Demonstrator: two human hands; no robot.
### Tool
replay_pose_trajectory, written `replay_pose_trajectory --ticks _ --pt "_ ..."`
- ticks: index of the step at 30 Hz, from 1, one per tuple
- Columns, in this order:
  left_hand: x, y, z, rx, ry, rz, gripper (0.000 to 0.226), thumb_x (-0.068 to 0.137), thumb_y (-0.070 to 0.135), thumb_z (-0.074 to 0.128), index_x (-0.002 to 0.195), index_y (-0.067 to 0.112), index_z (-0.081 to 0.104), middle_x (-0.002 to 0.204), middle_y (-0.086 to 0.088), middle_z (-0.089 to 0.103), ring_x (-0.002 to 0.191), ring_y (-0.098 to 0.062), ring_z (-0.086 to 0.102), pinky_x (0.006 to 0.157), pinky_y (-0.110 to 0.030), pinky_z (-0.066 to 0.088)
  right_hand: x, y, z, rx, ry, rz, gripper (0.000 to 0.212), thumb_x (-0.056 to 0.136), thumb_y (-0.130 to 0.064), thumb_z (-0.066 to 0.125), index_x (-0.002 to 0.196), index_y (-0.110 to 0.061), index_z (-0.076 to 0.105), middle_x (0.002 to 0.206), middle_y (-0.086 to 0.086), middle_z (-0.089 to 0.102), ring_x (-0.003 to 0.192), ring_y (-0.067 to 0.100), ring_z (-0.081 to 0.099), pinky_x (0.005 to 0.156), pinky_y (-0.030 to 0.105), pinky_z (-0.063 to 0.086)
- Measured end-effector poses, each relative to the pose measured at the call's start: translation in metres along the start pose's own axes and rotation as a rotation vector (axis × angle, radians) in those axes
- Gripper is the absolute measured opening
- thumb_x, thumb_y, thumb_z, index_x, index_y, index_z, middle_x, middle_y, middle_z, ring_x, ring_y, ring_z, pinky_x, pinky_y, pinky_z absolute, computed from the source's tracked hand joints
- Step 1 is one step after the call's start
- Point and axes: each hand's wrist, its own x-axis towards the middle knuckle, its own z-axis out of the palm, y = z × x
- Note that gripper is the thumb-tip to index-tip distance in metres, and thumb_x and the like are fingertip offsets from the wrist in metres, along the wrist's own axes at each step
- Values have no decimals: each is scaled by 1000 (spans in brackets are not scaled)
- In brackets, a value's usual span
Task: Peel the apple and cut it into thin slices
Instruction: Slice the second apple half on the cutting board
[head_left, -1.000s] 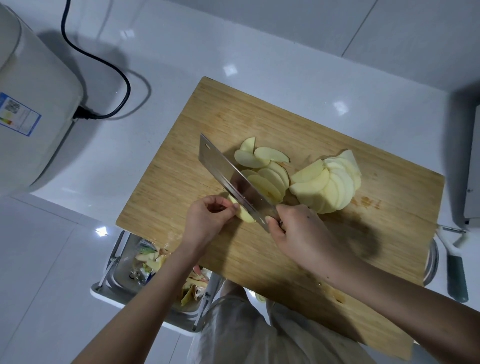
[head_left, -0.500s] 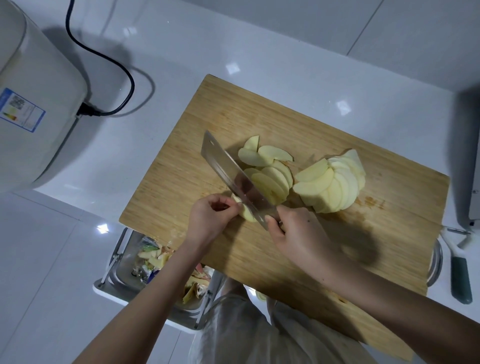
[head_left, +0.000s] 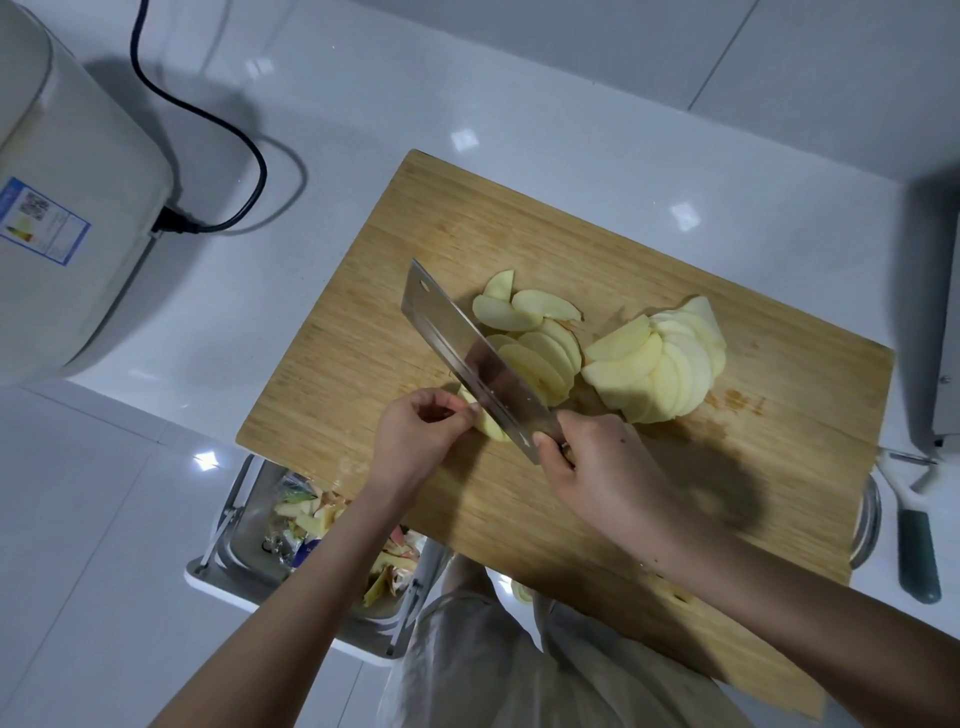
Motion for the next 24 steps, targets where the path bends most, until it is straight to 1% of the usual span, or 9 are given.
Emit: replay_pose_trajectory --ticks 3,6,10,12,15,18,20,24 --pt "-1 0 -1 -12 -2 -9 9 75 18 78 71 19 70 79 -8 70 86 -31 67 85 -52 53 1 -1 -2 6 -6 -8 26 97 -27 46 73 -16 48 52 -11 41 42 4 39 42 15 25" --pt "-2 -1 -3 -17 -4 -14 11 75 13 78 72 19 70 78 -5 70 85 -27 67 86 -51 53 3 -2 -5 -8 -19 -13 27 97 -26 46 72 -17 45 52 -12 39 41 4 37 40 16 25" --pt "-3 -1 -2 28 5 15 14 76 11 77 71 21 69 76 -1 69 80 -20 65 84 -48 54 5 -3 -8 -39 -34 -10 37 97 -27 45 62 -25 33 52 -12 37 41 3 36 40 16 24" --pt "-2 -1 -2 40 2 26 15 76 10 76 71 22 68 76 1 68 80 -19 65 84 -46 54 7 -3 -9 -38 -41 -12 40 97 -27 45 60 -27 29 52 -11 37 41 3 36 41 15 24" --pt "-1 -3 -3 47 1 32 14 76 11 76 72 22 70 79 -3 70 84 -24 66 85 -48 54 9 -3 -9 -52 -61 -8 38 97 -27 44 61 -26 31 53 -11 38 42 3 35 41 15 23" --pt "0 -5 -3 44 5 34 12 75 11 77 73 21 71 82 -5 71 85 -25 67 85 -46 54 10 -4 -5 -60 -71 -19 28 98 -26 44 70 -20 41 54 -11 40 42 2 37 42 14 25" --pt "-1 -5 -3 58 -2 47 9 75 12 77 74 19 71 80 -4 71 82 -22 67 82 -41 55 13 -3 0 -50 -64 -20 25 98 -26 44 74 -18 46 54 -11 40 43 1 38 43 14 25" --pt "-2 -2 -3 43 -8 59 8 75 13 78 72 15 71 73 1 70 68 -6 63 69 -25 52 19 -1 18 -37 -53 -21 24 97 -24 45 79 -13 54 54 -12 37 46 2 39 44 13 25"
